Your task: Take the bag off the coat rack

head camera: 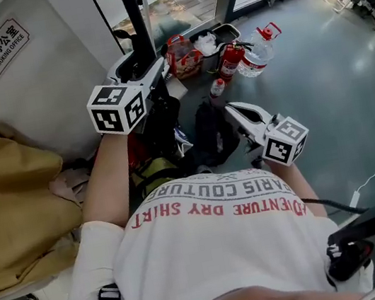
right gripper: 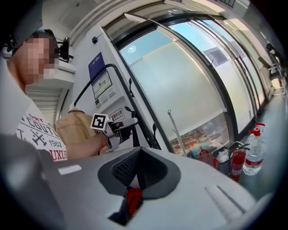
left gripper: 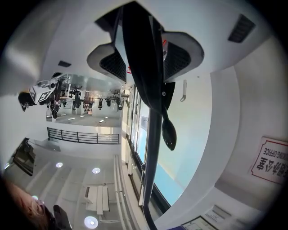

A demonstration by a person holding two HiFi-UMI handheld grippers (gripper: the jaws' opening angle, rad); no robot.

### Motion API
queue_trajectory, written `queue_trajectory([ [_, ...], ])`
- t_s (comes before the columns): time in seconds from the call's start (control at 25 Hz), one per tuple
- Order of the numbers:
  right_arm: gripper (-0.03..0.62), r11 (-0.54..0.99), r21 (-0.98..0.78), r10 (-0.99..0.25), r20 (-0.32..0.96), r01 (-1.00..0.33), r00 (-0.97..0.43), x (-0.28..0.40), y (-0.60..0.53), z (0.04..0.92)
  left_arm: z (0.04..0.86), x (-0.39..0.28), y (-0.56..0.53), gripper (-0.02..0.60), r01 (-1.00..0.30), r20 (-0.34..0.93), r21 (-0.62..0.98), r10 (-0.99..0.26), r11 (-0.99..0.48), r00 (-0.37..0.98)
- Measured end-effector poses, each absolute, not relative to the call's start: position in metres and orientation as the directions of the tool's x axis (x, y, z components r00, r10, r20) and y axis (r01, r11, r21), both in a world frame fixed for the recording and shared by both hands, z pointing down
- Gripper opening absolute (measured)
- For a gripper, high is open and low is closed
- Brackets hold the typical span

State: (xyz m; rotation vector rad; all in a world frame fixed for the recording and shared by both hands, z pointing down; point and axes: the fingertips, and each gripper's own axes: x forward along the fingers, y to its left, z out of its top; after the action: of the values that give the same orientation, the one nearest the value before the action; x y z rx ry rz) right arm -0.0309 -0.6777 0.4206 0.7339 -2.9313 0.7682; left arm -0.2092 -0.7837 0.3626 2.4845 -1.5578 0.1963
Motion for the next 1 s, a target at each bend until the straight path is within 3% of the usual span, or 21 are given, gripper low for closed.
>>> queue_trajectory([
  [0.16,0.002,0.756,-0.470,-0.438,0.153,-0.455,-0.886,-0.025,-0.684,0.431,0.366,-0.214,-0.790,0.236,-0.907,0.219,0.122,-0.881,-0.402,0.420],
  [0.24,0.002,0.754,-0.474,-0.435,0.160,-0.455,-0.886,-0.024,-0.685,0.434,0.365,-0.220,-0.792,0.191,-0.918,0.217,0.134,-0.893,-0.374,0.395],
  [0.32,0.002,0.753,-0.477,-0.429,0.165,-0.453,-0.888,-0.024,-0.685,0.437,0.366,-0.226,-0.792,0.102,-0.933,0.221,0.131,-0.908,-0.335,0.357],
  [0.44,0.002,0.753,-0.482,-0.420,0.169,-0.447,-0.891,-0.025,-0.684,0.439,0.366,-0.225,-0.790,0.048,-0.935,0.222,0.132,-0.909,-0.330,0.352],
  [1.0,0.002,0.741,-0.507,-0.415,0.169,-0.440,-0.894,-0.018,-0.675,0.449,0.333,-0.205,-0.779,0.023,-0.865,0.136,0.253,-0.869,-0.434,0.476],
])
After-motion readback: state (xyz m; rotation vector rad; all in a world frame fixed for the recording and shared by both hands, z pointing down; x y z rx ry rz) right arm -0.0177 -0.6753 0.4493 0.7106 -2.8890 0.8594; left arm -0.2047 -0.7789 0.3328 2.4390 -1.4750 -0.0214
